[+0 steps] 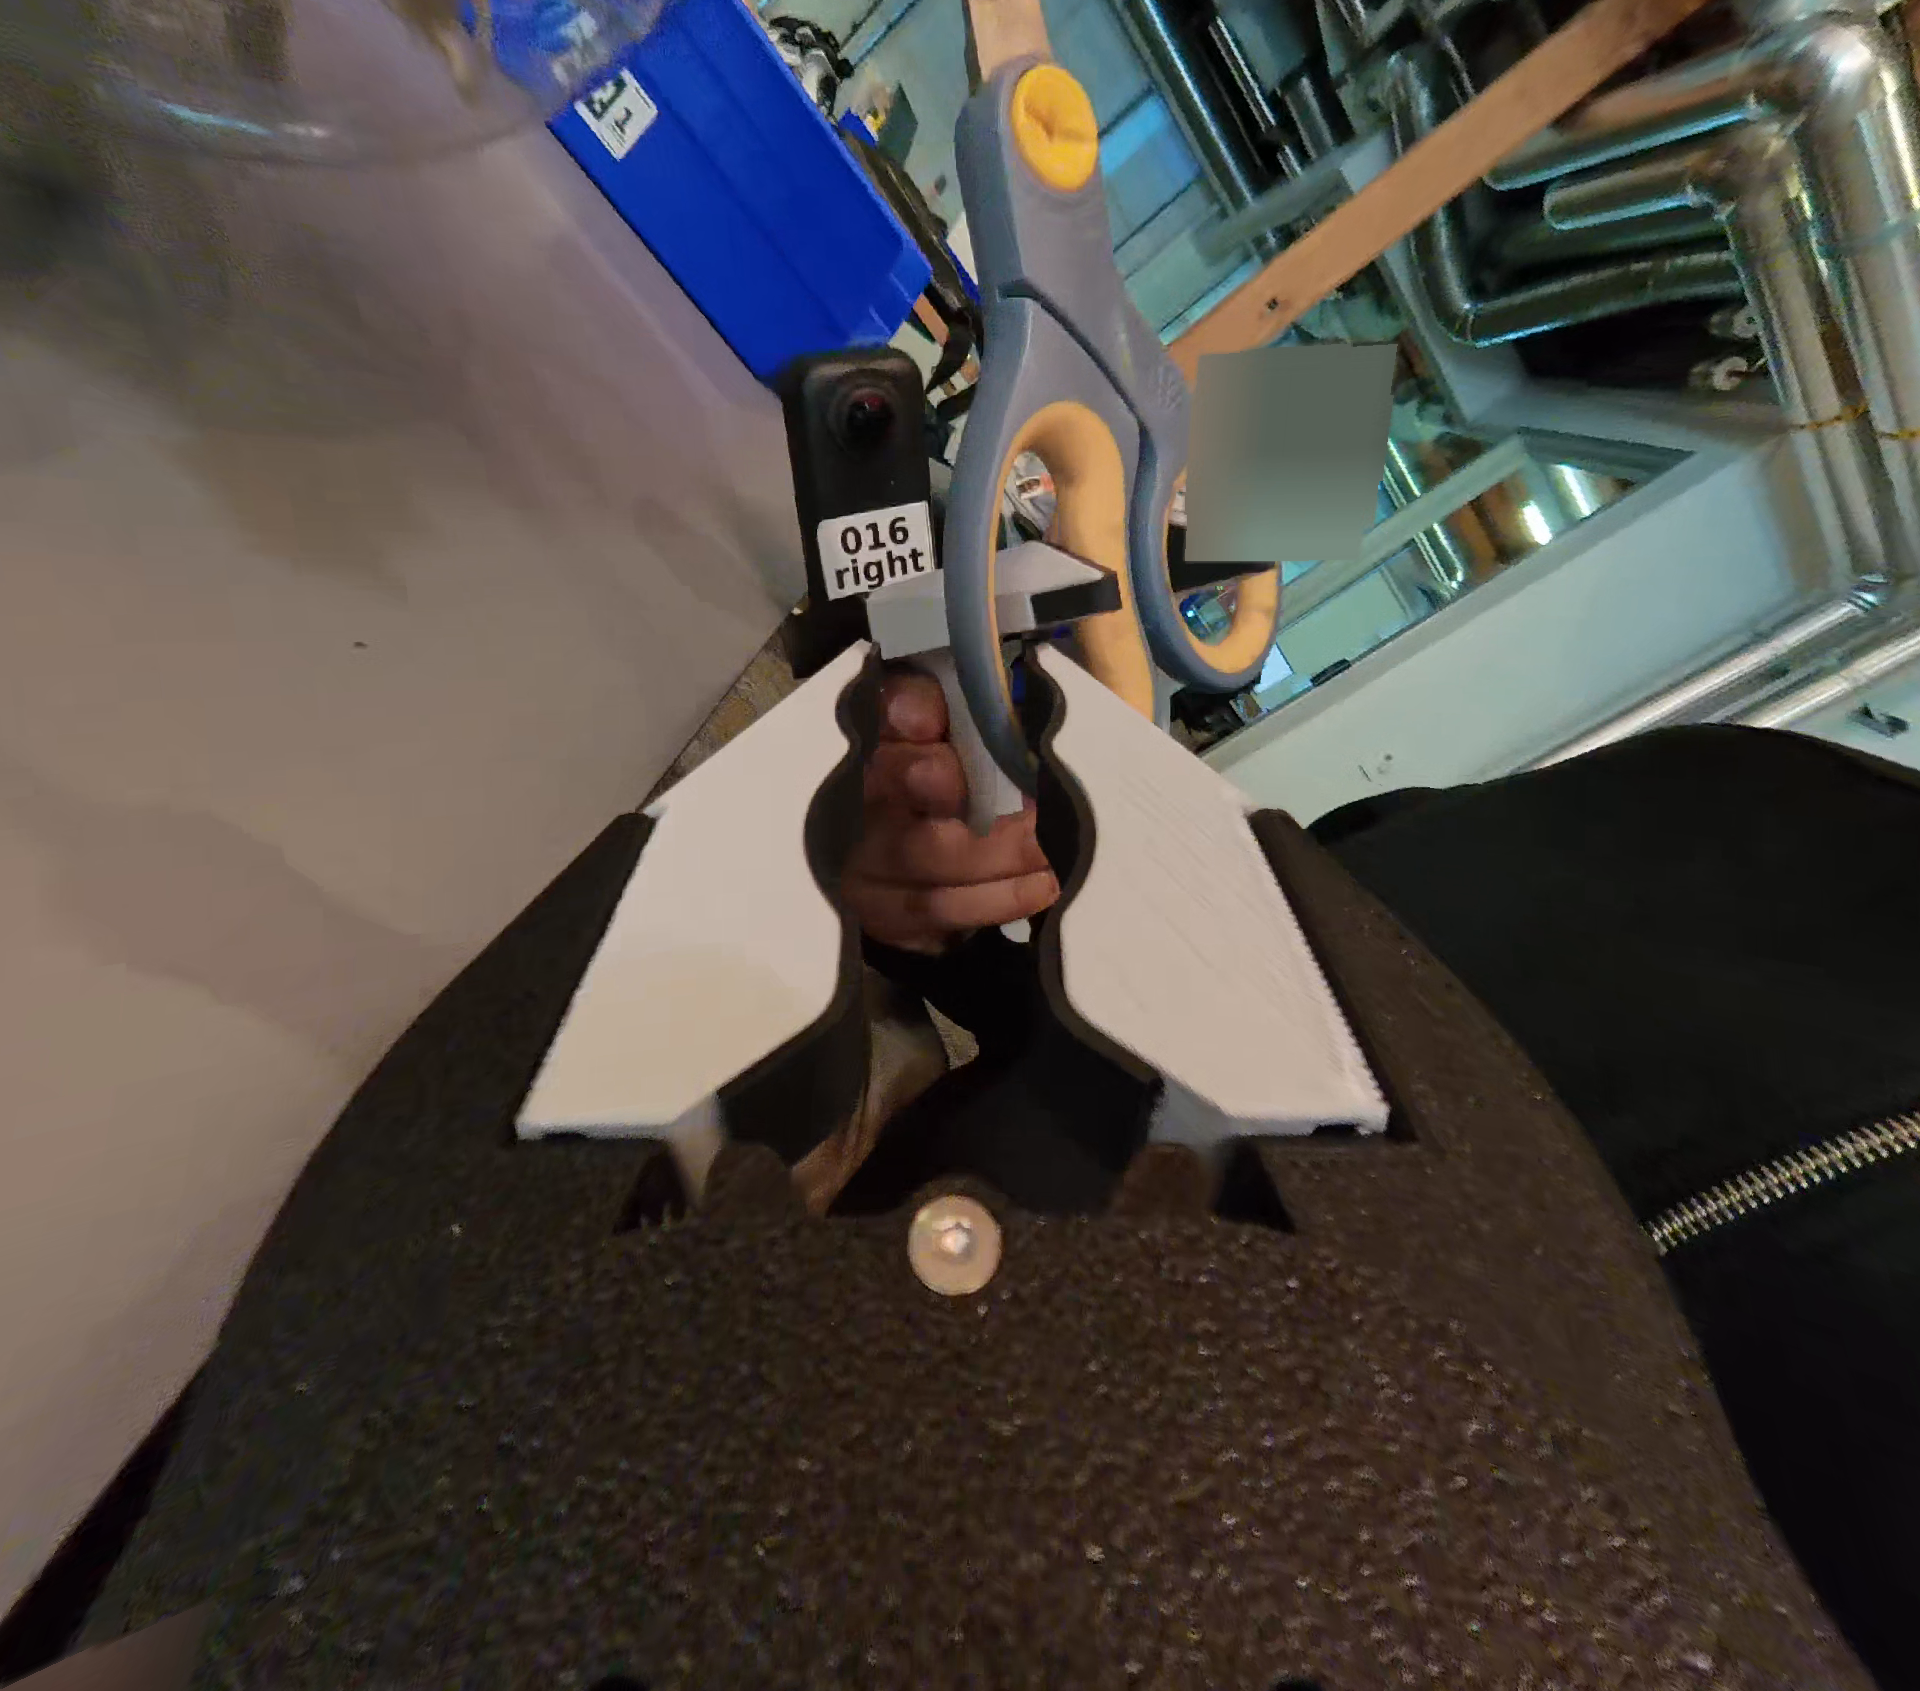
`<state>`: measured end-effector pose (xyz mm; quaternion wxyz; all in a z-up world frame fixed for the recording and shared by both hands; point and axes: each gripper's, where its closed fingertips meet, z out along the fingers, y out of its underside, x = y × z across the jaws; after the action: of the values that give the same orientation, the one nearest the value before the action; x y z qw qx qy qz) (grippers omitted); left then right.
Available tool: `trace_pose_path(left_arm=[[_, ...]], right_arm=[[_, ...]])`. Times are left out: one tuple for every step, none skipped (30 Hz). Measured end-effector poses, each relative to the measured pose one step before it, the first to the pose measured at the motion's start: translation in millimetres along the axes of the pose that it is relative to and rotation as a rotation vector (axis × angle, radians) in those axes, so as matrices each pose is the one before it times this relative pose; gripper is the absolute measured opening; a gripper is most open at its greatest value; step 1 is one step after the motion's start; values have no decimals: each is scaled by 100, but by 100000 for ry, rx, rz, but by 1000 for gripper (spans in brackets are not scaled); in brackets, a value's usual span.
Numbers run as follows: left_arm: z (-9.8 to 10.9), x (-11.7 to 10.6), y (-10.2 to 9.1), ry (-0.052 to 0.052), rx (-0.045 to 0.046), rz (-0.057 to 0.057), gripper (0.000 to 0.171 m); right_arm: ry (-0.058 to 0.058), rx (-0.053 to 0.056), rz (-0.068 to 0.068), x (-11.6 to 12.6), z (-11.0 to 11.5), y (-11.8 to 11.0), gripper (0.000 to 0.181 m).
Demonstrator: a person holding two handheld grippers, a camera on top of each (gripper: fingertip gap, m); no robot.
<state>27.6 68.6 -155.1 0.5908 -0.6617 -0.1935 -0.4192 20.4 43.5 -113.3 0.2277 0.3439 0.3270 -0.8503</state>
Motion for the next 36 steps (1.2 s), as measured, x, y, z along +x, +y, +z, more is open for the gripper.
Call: trace_pose_path(left_arm=[[253,3,62,-233,-478,-991,21],[66,311,-56,1618,-97,1026,10],[8,-239,-136,-2958,42,1534,7],[-40,-382,-188,-4478,470,3018,7],[-96,-387,-326,-4353,1386,2731,6],[-178,-126,-496,-1967,2383,1079,6],[-179,-143,-550,-1415,2401,-458,6],[-4,-155,-140,-1654,-265,471,5],[47,-228,-11,-2599,-550,2507,5],[21,-135,-68,-2006,312,2279,5],[0,25,-49,-187,260,87,5],[1,136,-97,1552,806,-1935,5],[33,176,-50,2466,758,-3145,5],[38,130,-45,2623,896,-3444,5],[22,98,-18,2432,835,-2807,5],[27,127,9,2498,559,-2585,4],[-7,157,-46,2632,762,-3068,4],[-49,119,-145,2580,1179,-3027,4],[-128,168,-271,3089,1561,-3402,4],[-169,142,-301,2757,1415,-2619,3],[-116,-10,-111,776,113,-475,3],[-8,-228,158,-1918,-1376,2265,3],[56,-91,165,-2156,-1079,3323,3],[99,169,84,-219,-520,1480,3],[115,274,4,1382,88,-869,3],[66,175,-105,1672,757,-1789,3],[39,60,-107,1521,725,-1636,4],[-16,18,-93,1475,486,-1680,4],[-102,78,-209,1879,1268,-1647,4],[-152,66,-198,1514,1064,-1606,4],[-133,29,-112,533,451,-300,4],[-80,-1,-56,-405,208,707,4],[4,54,56,-373,-491,1110,4],[82,80,98,-179,-679,925,4],[118,105,30,204,80,390,4],[129,103,56,721,-52,-453,4]], right_arm=[[1052,-223,-391,116,-26,26,24],[1319,628,-131,116,-98,-158,25],[2343,496,-941,259,-95,-161,25],[2741,1113,-2063,265,-150,-251,26],[3905,2194,-2383,406,-239,-428,25],[5738,3482,-3287,654,-338,-656,28],[7142,1960,-4244,851,-184,-434,44],[3151,526,-3450,213,-2,-85,44],[2247,843,-2560,110,12,-71,44],[1745,350,-1183,162,-24,-26,47],[1235,-392,56,141,-57,18,51],[1791,-184,-54,193,-99,-54,57],[2369,-175,-694,190,-79,-74,62],[1845,-586,-1288,48,-54,-23,63],[931,-1291,-1145,-56,-57,14,63],[397,-1832,-81,-70,-91,61,63],[-574,-2100,1473,-137,-129,66,63],[-1698,-1860,2646,-249,-215,10,63],[-2759,-1586,2588,-394,-276,-21,63],[-1768,-1423,784,-300,-290,-6,63],[459,-1443,-1584,-51,-245,52,63],[1506,-1206,-3365,20,-211,33,64],[738,-521,-3318,-108,-192,-70,64],[-39,-183,-2088,-157,-217,-145,66],[233,-72,-1154,-18,-262,-162,70],[886,115,-789,139,-321,-197,74],[756,-125,-659,93,-332,-165,76],[-357,-543,-687,-168,-337,-124,76],[-1293,-970,-1340,-399,-362,-92,73],[-1514,-1271,-1625,-463,-408,-47,70],[-907,-1356,-1355,-346,-447,-17,67],[-226,-1128,-628,-155,-469,-26,67],[-10,-541,-205,-51,-450,-56,67],[-259,-53,-52,-70,-354,-69,67],[-54,503,-94,-35,-259,-133,67],[464,1216,-872,2,-158,-228,67]])
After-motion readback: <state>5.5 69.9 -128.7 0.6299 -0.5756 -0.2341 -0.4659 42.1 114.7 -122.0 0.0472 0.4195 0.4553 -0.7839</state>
